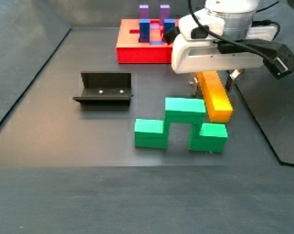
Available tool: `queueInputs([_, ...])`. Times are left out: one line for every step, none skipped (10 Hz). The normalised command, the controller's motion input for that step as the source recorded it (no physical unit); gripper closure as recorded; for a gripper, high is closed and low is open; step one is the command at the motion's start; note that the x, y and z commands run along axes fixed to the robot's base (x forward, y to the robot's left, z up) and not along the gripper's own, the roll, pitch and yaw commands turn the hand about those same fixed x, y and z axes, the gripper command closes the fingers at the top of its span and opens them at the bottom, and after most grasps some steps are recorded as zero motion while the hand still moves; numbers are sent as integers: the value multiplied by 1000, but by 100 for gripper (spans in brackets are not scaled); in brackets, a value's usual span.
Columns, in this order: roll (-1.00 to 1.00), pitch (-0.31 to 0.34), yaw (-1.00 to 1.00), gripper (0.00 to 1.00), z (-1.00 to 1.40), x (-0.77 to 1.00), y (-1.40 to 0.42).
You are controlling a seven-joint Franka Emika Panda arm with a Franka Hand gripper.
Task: Pick up the yellow object. Move up. Move to above the board. Insert the yellow object.
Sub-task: Pick up the yellow object.
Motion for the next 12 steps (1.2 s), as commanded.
queueInputs([9, 0, 0, 0, 0, 0, 0])
queueInputs([10, 0, 0, 0, 0, 0, 0])
queueInputs([19, 0, 0, 0, -40, 0, -111])
queueInputs([17, 0, 0, 0, -69, -20, -134])
queueInputs([0, 0, -23, 0, -14, -23, -123])
queueInputs([14, 0, 0, 0, 0, 0, -77])
queueInputs([4, 0, 0, 0, 0, 0, 0])
queueInputs([7, 0, 0, 0, 0, 0, 0])
queueInputs([0, 10, -71, 0, 0, 20, 63])
queueInputs([0, 36, -51, 0, 0, 26, 74])
queueInputs([0, 6, 0, 0, 0, 26, 17])
queueInputs([0, 74, -111, 0, 0, 29, 109])
